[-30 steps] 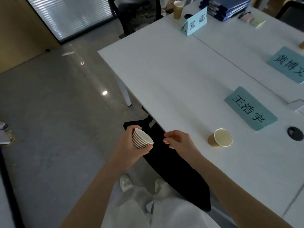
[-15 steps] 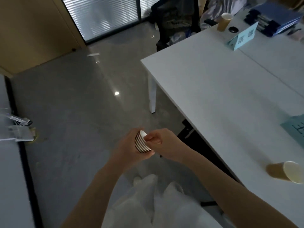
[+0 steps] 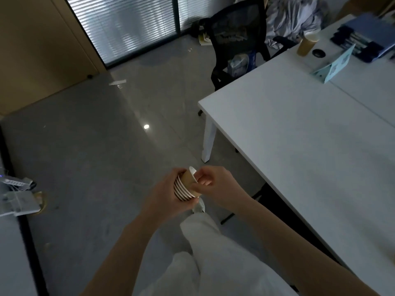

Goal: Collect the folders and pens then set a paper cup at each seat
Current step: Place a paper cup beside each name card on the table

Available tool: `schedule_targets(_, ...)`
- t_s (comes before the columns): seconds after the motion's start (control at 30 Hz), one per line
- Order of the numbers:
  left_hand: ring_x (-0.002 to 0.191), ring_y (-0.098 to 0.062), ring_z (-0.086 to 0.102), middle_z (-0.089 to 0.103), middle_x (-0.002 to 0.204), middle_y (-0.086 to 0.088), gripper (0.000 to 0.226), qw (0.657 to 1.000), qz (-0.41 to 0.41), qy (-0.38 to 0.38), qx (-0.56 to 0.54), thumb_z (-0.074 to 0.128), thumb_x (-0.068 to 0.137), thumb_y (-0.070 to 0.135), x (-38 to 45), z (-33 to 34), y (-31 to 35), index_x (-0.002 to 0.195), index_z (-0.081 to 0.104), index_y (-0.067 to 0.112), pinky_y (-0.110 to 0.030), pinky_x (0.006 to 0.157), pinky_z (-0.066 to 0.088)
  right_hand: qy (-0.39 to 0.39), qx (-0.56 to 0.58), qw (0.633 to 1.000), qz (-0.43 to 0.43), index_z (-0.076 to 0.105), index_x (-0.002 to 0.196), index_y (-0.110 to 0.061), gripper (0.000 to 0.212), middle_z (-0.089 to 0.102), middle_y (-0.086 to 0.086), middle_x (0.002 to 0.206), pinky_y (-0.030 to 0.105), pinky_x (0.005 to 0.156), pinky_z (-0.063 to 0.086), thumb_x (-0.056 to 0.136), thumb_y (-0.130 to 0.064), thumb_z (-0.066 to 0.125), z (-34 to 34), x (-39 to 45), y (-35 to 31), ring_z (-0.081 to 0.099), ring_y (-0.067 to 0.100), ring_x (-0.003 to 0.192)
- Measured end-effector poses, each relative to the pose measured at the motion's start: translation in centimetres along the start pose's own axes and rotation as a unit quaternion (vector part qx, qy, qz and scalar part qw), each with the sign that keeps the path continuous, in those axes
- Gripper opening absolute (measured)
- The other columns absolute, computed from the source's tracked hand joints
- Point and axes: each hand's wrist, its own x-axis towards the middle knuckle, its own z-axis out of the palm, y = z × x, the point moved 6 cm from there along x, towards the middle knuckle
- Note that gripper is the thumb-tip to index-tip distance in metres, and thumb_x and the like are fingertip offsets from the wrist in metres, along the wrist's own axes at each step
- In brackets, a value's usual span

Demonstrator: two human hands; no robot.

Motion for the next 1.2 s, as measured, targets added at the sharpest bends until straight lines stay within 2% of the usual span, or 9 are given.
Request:
schedule_targets(0.13,0.099,-0.002,0.063,0.064,0.111,0.016,0.072,1.000,0.014,0.009,0.015,0.083,0.060,0.040,7.1,-2.6,-0.2,0.125,0.054,0.032,-0.036,0.084,0.055,0.038,0.045,0.998,0.011,0.064,0.108,-0.024,0.030,0.067,-0.010,0.106,0.024,0.086,0.051,0.080,-0.031,0.073,-2.4,6.7,-1.2,0.062,0.005,0.098)
schedule_targets(0.3,0.102,-0.001,0.060,0.060,0.115,0.018,0.075,0.999,0.024,0.028,0.011,0.087,0.062,0.033,15.5,-6.2,0.9,0.128,0.053,0.030,-0.032,0.086,0.055,-0.008,0.137,0.986,0.092,0.044,0.136,-0.020,0.067,0.056,-0.006,0.125,0.012,0.067,0.046,0.081,-0.044,0.072,-5.1,14.8,-2.8,0.057,-0.002,0.090)
schedule_targets(0.37,0.104,-0.004,0.061,0.060,0.116,0.016,0.075,0.999,0.028,0.022,0.001,0.083,0.061,0.039,18.7,-7.3,1.0,0.128,0.052,0.032,-0.037,0.085,0.056,-0.022,0.123,0.986,0.113,0.039,0.141,-0.018,0.071,0.053,-0.003,0.128,0.016,0.074,0.050,0.083,-0.047,0.069,-6.5,17.7,-3.8,0.057,0.004,0.096)
schedule_targets(0.43,0.104,-0.007,0.062,0.060,0.117,0.015,0.075,0.999,0.035,0.016,-0.010,0.081,0.060,0.043,21.5,-8.1,1.0,0.128,0.050,0.035,-0.042,0.084,0.056,-0.026,0.124,0.984,0.123,0.038,0.142,-0.017,0.073,0.053,0.000,0.130,0.028,0.090,0.053,0.083,-0.047,0.068,-7.6,20.2,-4.6,0.057,0.013,0.106)
schedule_targets(0.53,0.104,-0.005,0.062,0.060,0.117,0.019,0.077,0.999,0.037,0.018,-0.001,0.082,0.059,0.043,25.6,-9.5,0.8,0.127,0.048,0.041,-0.041,0.084,0.056,-0.010,0.152,0.981,0.123,0.040,0.141,-0.019,0.074,0.051,-0.006,0.121,0.028,0.090,0.052,0.080,-0.048,0.070,-8.9,24.0,-5.3,0.056,0.009,0.102)
schedule_targets(0.63,0.103,-0.003,0.063,0.061,0.116,0.021,0.076,1.000,0.026,0.001,-0.009,0.082,0.057,0.047,29.7,-10.9,0.0,0.125,0.047,0.044,-0.042,0.085,0.056,0.015,0.201,0.970,0.137,0.039,0.141,-0.020,0.076,0.051,-0.001,0.132,0.033,0.095,0.053,0.078,-0.045,0.073,-9.7,27.6,-5.8,0.056,0.015,0.112)
schedule_targets(0.93,0.094,0.003,0.062,0.064,0.106,0.020,0.066,0.993,0.072,-0.088,0.023,0.081,0.057,0.048,43.1,-17.0,-1.5,0.114,0.049,0.048,-0.026,0.077,0.052,0.102,0.313,0.922,0.202,0.046,0.138,-0.016,0.062,0.053,0.006,0.132,0.036,0.089,0.057,0.083,-0.028,0.072,-10.9,39.7,-8.3,0.059,0.022,0.112)
schedule_targets(1.1,0.092,0.001,0.064,0.065,0.104,0.019,0.062,0.979,0.117,-0.160,0.037,0.082,0.059,0.045,51.3,-19.4,-0.7,0.114,0.053,0.044,-0.029,0.076,0.054,0.182,0.392,0.878,0.205,0.049,0.135,-0.017,0.064,0.056,0.005,0.128,0.035,0.083,0.059,0.078,-0.030,0.076,-12.7,45.0,-9.8,0.062,0.021,0.107)
schedule_targets(1.2,0.089,0.005,0.062,0.065,0.101,0.018,0.060,0.970,0.153,-0.183,0.049,0.085,0.061,0.040,54.7,-19.2,0.7,0.113,0.054,0.041,-0.017,0.072,0.048,0.223,0.424,0.859,0.183,0.050,0.131,-0.015,0.065,0.059,0.005,0.124,0.039,0.086,0.059,0.075,-0.034,0.077,-14.3,46.1,-10.2,0.064,0.021,0.107)
